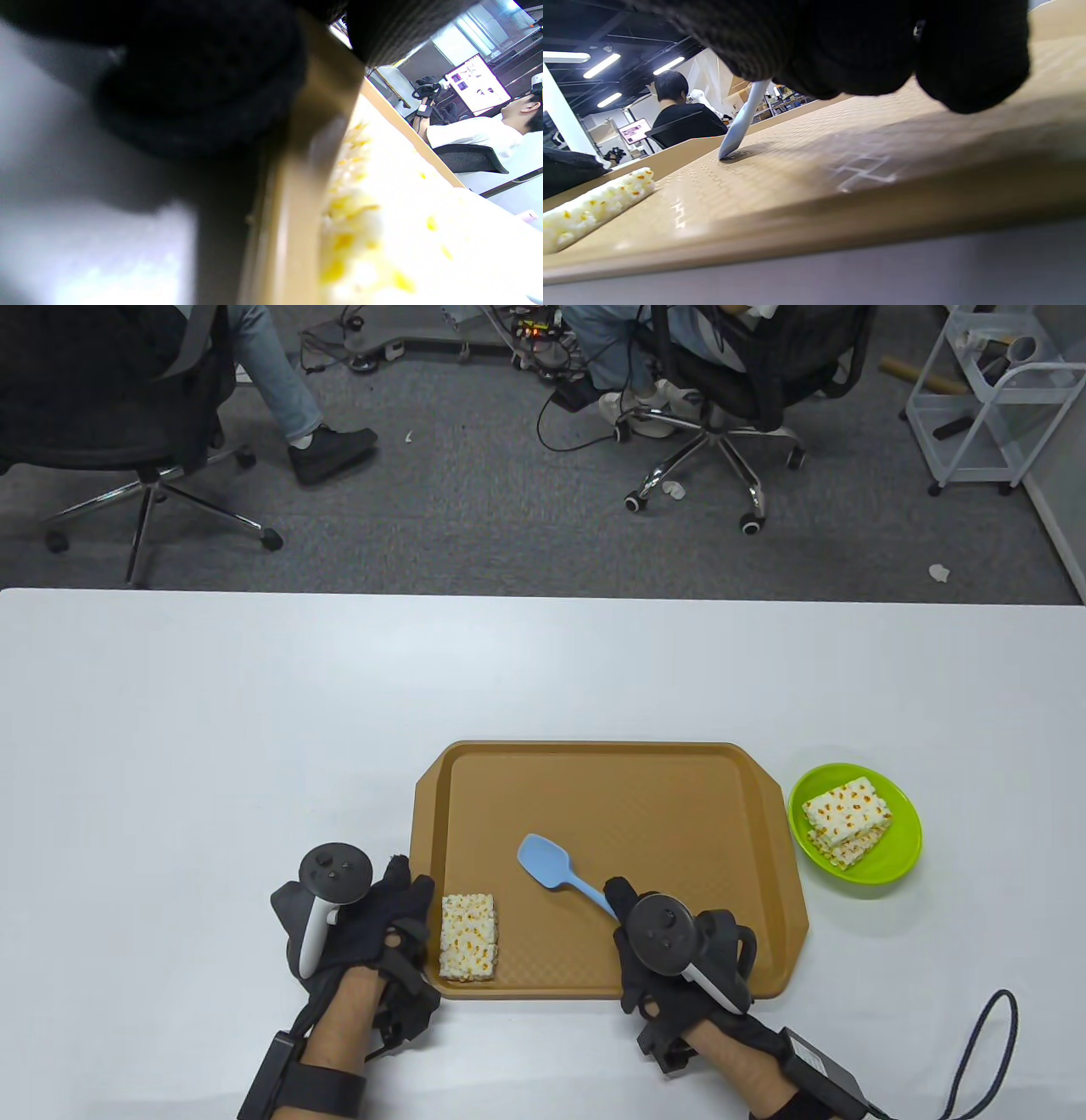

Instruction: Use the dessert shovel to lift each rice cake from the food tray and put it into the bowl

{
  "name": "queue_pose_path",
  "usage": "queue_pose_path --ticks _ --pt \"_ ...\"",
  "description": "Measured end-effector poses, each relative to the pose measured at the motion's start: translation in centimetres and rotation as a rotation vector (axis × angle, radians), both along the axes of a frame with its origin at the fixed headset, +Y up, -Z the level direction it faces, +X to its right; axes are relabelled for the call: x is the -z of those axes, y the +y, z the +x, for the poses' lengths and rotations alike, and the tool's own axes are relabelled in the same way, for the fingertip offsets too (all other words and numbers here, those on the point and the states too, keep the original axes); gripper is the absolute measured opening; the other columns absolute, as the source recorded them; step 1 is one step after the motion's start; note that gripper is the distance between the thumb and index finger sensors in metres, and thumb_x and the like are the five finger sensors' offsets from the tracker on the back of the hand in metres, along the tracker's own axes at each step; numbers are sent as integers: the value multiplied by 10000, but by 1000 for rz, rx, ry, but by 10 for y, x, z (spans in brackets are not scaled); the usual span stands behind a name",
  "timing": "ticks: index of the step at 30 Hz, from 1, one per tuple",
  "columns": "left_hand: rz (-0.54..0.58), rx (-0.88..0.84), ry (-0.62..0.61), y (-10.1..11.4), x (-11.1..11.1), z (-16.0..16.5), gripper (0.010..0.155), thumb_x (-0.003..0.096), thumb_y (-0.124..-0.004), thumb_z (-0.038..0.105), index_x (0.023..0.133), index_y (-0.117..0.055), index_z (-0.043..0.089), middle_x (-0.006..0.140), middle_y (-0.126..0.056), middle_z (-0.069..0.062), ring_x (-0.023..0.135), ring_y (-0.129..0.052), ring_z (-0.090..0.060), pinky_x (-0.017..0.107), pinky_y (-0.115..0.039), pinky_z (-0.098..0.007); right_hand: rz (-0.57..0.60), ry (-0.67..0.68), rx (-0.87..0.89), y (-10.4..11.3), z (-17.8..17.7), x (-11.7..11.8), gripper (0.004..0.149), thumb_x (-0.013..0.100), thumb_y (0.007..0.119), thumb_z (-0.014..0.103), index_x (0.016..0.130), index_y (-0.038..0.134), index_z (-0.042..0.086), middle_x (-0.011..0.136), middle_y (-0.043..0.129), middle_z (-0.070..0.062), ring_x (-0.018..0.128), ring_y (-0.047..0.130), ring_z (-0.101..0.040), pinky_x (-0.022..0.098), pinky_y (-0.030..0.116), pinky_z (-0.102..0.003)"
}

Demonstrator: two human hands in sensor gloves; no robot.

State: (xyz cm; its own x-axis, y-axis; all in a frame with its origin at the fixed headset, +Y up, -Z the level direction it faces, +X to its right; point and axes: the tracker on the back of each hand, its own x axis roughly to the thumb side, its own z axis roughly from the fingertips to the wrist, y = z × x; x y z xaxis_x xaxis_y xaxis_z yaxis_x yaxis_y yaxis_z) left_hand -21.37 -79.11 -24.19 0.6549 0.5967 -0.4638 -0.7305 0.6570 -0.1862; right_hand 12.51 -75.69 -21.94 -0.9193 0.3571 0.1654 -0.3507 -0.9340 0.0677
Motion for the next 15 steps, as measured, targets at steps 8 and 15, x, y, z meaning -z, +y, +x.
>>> queue_pose_path --ticks 8,15 --pt "0 1 0 0 0 0 619 481 -732 491 1005 -601 188 501 -991 -43 146 -1051 -203 11 -892 -342 -116 118 47 -4 -2 -1 590 343 753 261 928 676 246 689 851 6 456 917 -225 506 797 -561" --pt "2 -1 4 0 0 0 619 480 -735 491 1005 -604 191 502 -991 -41 148 -1050 -203 12 -892 -342 -277 143 78 -1 13 5 591 340 759 252 927 687 228 681 861 -3 434 919 -235 466 815 -538"
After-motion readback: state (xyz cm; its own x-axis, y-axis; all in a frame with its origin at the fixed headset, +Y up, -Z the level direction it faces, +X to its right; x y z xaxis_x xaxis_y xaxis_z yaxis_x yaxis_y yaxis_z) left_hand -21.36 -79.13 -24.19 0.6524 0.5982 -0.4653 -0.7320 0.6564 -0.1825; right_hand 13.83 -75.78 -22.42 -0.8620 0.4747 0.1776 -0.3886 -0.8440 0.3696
